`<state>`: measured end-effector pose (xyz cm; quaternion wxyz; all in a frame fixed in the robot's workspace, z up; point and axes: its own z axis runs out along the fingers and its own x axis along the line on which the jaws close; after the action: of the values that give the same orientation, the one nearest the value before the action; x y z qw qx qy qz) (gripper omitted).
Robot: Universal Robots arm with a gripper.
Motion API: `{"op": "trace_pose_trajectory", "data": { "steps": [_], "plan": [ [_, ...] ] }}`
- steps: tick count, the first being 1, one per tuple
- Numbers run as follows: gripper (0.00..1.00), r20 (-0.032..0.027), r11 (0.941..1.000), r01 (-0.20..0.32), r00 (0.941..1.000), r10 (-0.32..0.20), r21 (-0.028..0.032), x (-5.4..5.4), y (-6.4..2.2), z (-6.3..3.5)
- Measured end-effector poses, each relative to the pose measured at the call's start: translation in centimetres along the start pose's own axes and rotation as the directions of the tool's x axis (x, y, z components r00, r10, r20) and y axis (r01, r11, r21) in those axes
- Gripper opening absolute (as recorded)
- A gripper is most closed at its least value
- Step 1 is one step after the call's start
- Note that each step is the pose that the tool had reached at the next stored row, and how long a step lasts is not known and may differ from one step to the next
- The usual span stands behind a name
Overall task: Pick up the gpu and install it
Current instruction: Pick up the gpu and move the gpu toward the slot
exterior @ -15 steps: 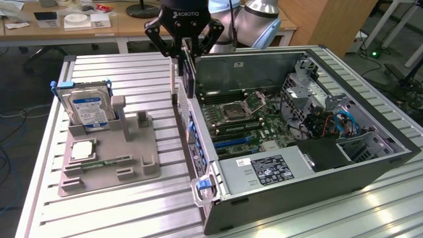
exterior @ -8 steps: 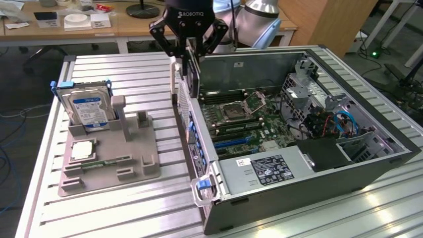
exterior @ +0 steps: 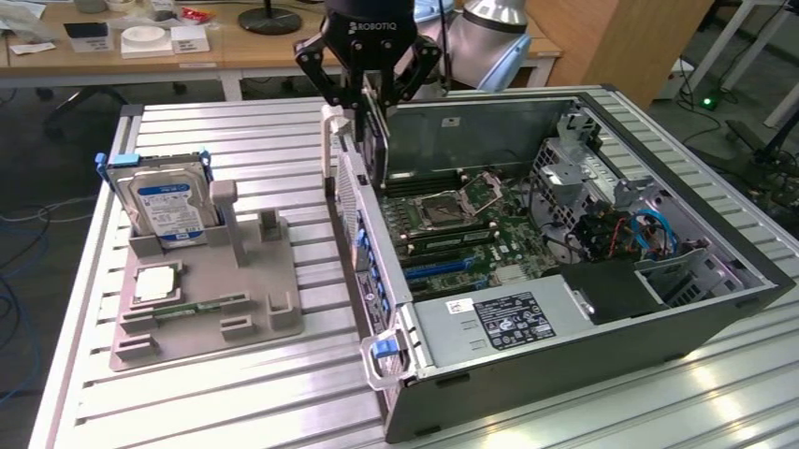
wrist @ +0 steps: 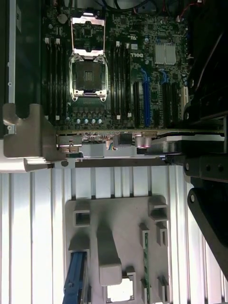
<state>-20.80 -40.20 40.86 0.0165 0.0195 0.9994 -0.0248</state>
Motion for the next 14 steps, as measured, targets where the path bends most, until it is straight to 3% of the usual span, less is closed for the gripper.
{"op": "trace_pose_trajectory", "data": {
  "steps": [14],
  "plan": [
    [0.28,0.0,1.0,0.0,1.0,0.0,0.0,-1.7,0.07,0.05]
  ]
}}
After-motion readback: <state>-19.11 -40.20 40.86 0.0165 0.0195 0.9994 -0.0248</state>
